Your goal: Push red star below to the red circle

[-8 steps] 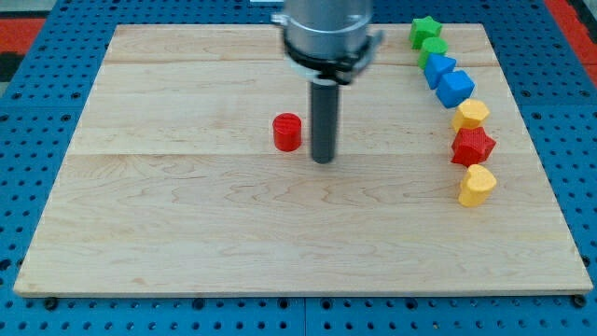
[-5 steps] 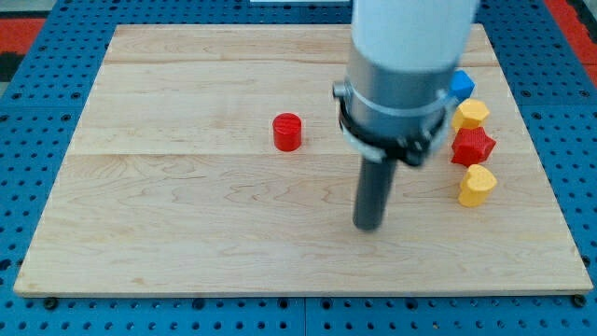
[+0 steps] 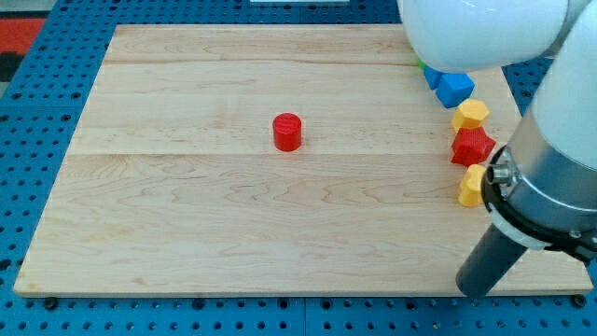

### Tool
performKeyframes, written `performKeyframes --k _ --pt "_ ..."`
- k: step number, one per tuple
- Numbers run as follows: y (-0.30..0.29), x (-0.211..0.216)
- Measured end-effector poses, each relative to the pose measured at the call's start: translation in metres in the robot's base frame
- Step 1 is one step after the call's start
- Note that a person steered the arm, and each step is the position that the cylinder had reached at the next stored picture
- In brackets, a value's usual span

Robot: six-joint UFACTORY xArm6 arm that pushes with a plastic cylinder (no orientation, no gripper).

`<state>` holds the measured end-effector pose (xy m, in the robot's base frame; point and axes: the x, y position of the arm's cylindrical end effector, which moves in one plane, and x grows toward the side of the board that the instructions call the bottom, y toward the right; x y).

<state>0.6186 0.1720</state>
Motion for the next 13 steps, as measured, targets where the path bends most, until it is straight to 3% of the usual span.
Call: performKeyframes --k 1,2,3,5,6,7,8,9,11,13 --pt "0.010 0.000" --pt "0.070 -0.001" --pt "0.108 -0.035" --pt "0.125 -0.102" --pt "0.113 -0.155" --pt "0.089 -0.180" --pt "0.000 -0.180" --pt "-0.052 -0.180" --pt "-0.012 -0.149" --pt "-0.117 -0.148"
